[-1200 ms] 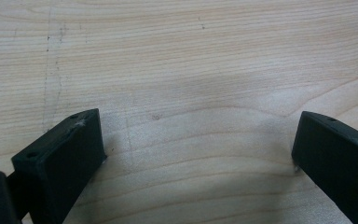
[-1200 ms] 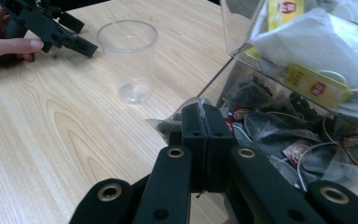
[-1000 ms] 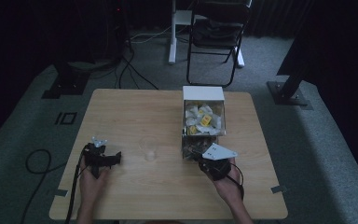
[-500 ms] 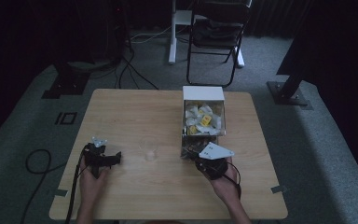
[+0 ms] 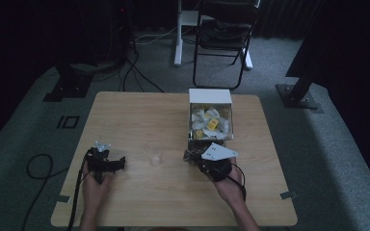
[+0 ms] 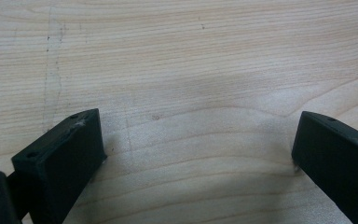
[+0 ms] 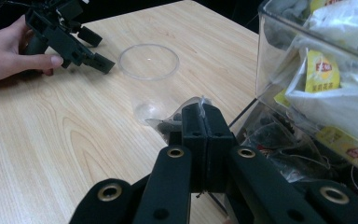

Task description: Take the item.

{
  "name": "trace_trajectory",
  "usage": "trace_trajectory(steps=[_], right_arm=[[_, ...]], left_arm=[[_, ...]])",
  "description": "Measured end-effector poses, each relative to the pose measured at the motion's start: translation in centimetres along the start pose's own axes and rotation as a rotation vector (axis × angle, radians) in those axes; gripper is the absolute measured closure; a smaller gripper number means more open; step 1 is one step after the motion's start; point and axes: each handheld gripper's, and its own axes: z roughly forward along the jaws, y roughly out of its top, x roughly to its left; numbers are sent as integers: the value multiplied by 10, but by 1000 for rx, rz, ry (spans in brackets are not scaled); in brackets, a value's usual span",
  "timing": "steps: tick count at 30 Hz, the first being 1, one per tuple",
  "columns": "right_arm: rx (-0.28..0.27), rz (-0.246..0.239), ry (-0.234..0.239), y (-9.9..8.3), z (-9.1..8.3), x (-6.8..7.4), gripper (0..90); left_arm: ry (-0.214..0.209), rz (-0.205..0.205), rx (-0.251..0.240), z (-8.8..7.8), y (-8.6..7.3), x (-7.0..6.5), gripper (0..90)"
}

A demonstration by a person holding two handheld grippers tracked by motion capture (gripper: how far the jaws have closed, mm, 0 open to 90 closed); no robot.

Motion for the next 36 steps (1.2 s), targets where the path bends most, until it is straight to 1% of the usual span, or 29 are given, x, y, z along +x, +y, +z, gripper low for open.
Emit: trace_trajectory(steps=[6,20,36], right_arm=[[-13,5,6,3,1,1,898],[-15,-4,20,12,8,8,899],[-20,-7,29,21,13,12,898]], left_arm=[[0,0,0,0,0,0,28],[0,0,0,0,0,0,28],[0,0,0,0,0,0,28]])
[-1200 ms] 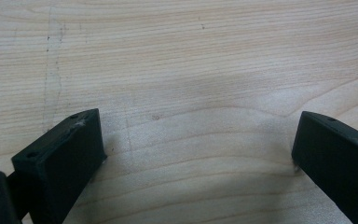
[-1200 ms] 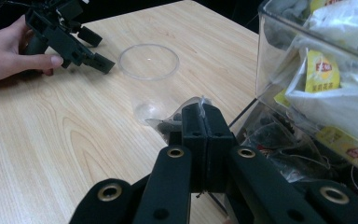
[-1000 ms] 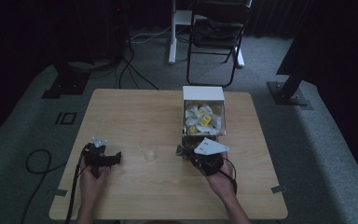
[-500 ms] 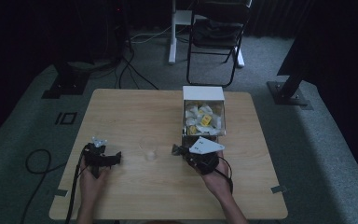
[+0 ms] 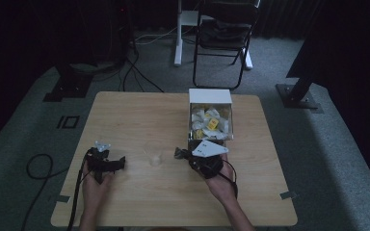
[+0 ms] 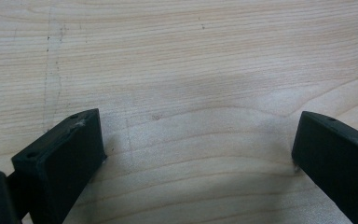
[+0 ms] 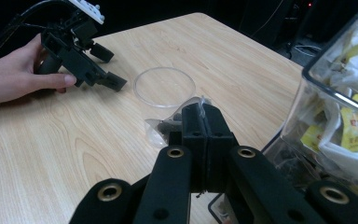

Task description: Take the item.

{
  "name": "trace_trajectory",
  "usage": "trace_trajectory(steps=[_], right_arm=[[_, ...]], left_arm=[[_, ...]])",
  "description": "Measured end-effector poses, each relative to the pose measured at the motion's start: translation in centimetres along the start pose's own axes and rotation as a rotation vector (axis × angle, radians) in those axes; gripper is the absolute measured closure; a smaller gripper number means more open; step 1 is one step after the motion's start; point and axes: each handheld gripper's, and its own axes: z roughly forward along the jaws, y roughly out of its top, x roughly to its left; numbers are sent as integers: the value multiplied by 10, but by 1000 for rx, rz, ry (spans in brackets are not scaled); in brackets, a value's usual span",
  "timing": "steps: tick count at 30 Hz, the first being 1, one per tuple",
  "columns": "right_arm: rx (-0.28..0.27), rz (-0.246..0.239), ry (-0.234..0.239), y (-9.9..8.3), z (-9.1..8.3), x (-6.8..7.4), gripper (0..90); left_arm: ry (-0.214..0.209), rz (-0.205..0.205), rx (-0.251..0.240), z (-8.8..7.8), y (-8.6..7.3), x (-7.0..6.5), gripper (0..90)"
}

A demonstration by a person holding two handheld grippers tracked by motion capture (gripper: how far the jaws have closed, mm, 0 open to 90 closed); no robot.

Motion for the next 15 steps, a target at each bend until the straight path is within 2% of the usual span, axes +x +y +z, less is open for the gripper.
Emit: trace_trajectory(steps=[15], right_arm=[[-4,0,8,5,5,5,898]], left_arm=[[0,0,0,0,0,0,28]])
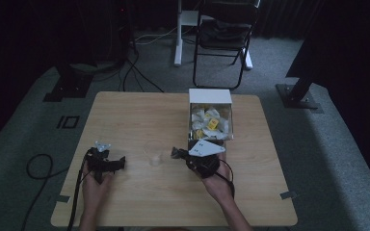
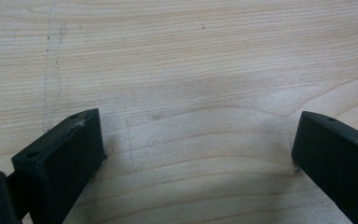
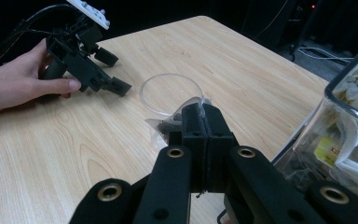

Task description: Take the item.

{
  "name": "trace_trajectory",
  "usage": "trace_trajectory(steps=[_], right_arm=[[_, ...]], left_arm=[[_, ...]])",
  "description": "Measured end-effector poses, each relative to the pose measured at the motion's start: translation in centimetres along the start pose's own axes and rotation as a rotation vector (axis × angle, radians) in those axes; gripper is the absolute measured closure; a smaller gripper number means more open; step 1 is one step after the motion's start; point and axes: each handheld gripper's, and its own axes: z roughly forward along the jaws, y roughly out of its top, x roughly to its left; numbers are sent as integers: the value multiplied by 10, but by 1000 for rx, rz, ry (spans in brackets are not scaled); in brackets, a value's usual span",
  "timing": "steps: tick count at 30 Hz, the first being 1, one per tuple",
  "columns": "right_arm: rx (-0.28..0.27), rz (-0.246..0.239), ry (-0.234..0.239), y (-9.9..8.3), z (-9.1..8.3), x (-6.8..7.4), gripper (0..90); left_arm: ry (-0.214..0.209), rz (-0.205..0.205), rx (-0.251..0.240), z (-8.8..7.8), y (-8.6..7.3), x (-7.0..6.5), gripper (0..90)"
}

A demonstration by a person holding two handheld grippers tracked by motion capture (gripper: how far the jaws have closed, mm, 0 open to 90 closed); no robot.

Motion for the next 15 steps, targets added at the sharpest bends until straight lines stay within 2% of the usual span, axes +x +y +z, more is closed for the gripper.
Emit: trace_trajectory(steps=[15], right_arm=[[1,7,8,3,6,2,898]], left_arm=[[0,-1,-1,0,0,0,28]])
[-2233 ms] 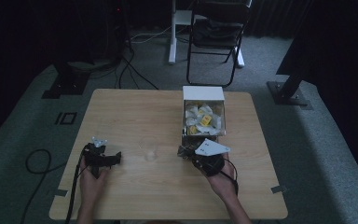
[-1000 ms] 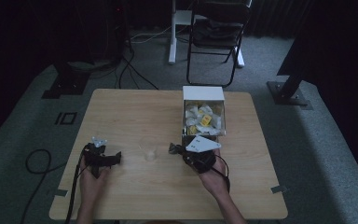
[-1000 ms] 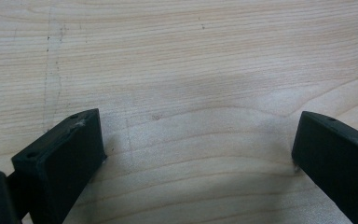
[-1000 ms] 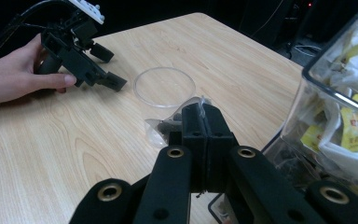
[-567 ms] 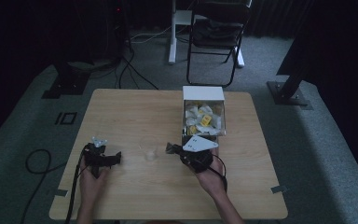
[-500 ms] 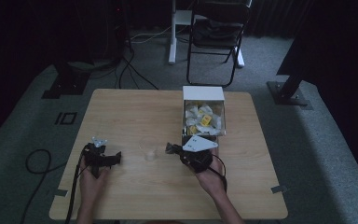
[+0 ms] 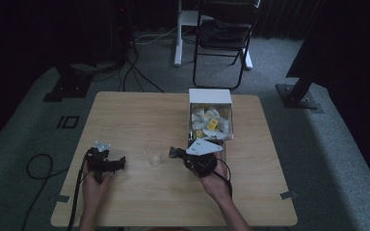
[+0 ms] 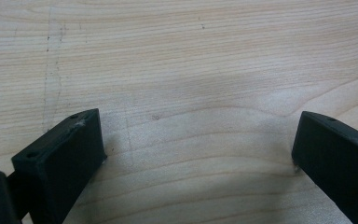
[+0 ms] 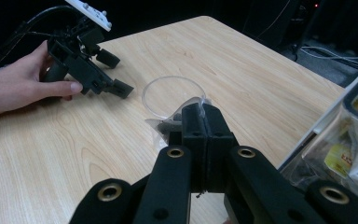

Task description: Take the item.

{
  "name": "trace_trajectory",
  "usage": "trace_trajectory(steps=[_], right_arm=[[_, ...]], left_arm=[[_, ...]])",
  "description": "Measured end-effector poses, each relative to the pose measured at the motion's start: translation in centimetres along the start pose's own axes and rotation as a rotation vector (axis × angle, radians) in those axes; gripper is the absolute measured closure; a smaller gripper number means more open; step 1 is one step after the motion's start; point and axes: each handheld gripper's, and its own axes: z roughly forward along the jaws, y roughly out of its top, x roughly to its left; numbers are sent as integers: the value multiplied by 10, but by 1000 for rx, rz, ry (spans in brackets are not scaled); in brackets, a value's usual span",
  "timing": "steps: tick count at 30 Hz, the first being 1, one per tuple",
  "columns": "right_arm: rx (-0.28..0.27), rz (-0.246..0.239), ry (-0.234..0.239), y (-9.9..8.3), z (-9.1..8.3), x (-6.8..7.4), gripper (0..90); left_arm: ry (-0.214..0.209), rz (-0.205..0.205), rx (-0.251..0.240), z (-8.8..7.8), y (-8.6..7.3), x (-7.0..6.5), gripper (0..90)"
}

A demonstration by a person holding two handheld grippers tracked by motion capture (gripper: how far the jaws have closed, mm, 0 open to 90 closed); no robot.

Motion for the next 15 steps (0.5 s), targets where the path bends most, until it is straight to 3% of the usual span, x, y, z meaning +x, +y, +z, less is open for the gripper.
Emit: trace_trajectory(steps=[15], right_arm=[[-3,9,9,6,9,2,899]], left_arm=[[2,3,3,0,0,0,28]])
